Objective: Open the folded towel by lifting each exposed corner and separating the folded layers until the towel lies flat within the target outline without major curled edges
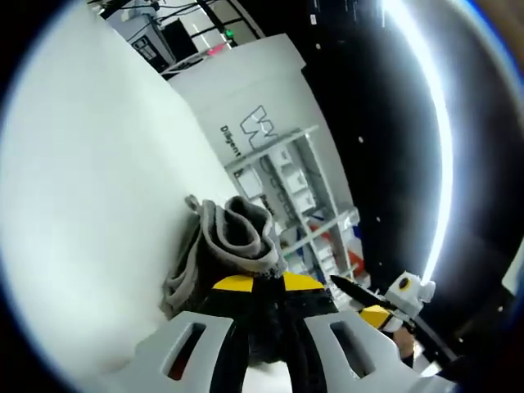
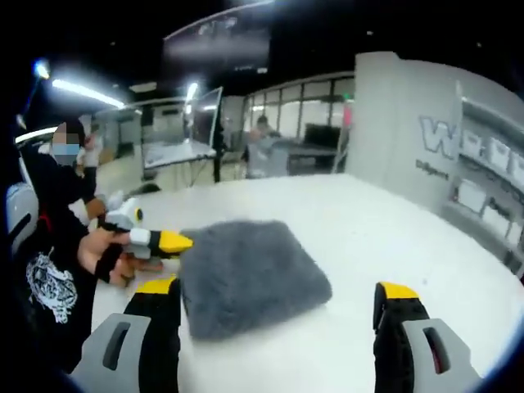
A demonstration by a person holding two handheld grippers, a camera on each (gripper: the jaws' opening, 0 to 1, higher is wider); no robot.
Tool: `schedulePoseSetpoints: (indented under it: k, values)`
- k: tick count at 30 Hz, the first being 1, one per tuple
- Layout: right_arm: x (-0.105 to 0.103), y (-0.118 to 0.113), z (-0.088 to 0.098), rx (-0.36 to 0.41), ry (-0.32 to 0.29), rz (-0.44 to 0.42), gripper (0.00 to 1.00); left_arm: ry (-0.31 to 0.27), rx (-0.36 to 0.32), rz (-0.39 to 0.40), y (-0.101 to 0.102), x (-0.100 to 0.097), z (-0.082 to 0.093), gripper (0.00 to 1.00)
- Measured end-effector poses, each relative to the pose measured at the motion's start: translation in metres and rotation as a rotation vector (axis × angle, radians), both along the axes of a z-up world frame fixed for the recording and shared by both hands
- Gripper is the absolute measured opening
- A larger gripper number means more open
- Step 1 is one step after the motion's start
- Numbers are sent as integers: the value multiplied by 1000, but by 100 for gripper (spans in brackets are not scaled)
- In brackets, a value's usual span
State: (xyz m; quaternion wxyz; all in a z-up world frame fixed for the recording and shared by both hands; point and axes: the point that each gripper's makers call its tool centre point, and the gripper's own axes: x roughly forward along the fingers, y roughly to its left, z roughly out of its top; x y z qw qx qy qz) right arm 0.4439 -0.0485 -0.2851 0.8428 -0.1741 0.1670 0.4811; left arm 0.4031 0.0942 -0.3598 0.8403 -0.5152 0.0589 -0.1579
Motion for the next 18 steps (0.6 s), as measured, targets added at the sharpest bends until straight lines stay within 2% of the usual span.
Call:
schedulePoseSetpoints:
  k: [2, 7, 13, 18]
  values:
    - [0, 3, 10, -13, -9, 14, 99, -18, -21, -10, 0, 0, 3, 8]
    - [3, 9, 25, -78, -26, 55, 99, -36, -24, -14, 0, 0, 6, 8]
    - [17, 15, 45, -141, -24, 98, 99, -50, -31, -26, -1, 0, 8, 7]
    - [31, 18, 54, -205, -35, 119, 98, -57, -43, -31, -1, 0, 9, 7]
